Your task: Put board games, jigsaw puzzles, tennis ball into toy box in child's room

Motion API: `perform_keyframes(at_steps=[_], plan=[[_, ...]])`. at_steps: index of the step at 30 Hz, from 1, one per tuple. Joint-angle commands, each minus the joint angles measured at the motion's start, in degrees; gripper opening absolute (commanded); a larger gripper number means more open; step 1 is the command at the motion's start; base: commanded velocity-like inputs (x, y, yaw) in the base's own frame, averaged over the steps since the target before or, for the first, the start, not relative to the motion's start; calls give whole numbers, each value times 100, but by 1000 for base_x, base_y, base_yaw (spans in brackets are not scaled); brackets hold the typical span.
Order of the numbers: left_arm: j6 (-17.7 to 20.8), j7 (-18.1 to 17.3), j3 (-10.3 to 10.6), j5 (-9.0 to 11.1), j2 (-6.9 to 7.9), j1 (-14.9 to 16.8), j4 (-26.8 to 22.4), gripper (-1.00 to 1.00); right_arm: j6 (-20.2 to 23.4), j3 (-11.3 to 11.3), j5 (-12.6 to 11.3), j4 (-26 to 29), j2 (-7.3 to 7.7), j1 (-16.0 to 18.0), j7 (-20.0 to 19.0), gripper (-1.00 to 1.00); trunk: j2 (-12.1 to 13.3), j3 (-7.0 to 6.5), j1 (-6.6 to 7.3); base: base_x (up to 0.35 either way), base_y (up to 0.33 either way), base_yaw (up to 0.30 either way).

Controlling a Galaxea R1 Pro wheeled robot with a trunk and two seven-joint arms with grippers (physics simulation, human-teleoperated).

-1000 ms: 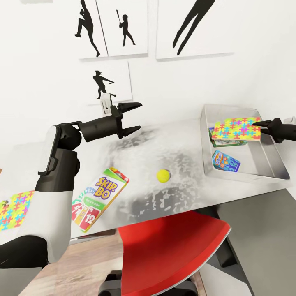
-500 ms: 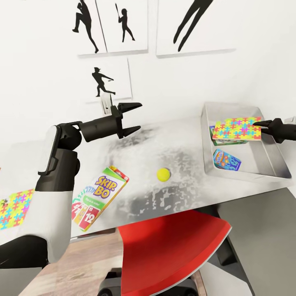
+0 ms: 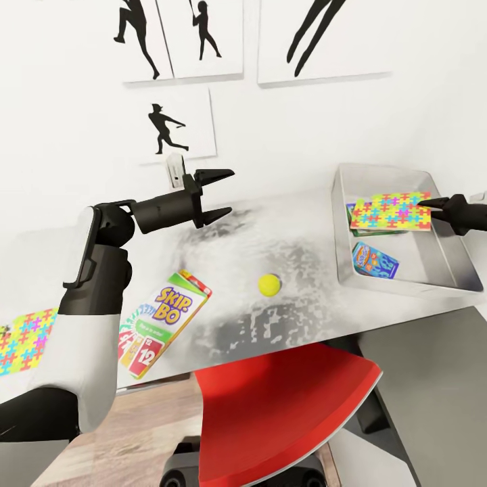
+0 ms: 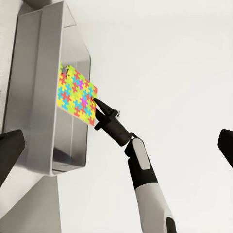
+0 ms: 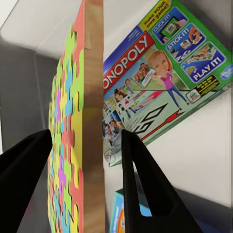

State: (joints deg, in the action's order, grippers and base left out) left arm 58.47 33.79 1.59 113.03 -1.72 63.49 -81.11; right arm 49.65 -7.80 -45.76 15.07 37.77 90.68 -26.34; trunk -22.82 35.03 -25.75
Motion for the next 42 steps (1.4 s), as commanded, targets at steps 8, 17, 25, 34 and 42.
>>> perform_keyframes(at_steps=[8, 17, 25, 34, 42], plan=[[7, 65, -1, 53, -10, 5, -1, 100, -258, -46, 5, -4, 19, 10, -34, -100, -10, 14, -3, 0, 0, 0], [7, 66, -1, 53, -47, 39, -1, 100, -554, -46, -1, -6, 11, 25, -22, -100, -10, 14, -3, 0, 0, 0], [7, 73, -1, 47, -61, 52, -1, 100, -590, -46, -5, -4, -2, 28, -27, -100, -10, 14, -3, 0, 0, 0], [7, 74, -1, 44, -65, 53, -1, 100, -596, -46, -37, -4, -26, 28, -20, -100, -10, 19, -3, 0, 0, 0], [7, 75, 0, 41, -65, 53, -1, 100, -597, -46, -45, -5, -15, 37, -13, -100, -10, 68, -3, 0, 0, 0]])
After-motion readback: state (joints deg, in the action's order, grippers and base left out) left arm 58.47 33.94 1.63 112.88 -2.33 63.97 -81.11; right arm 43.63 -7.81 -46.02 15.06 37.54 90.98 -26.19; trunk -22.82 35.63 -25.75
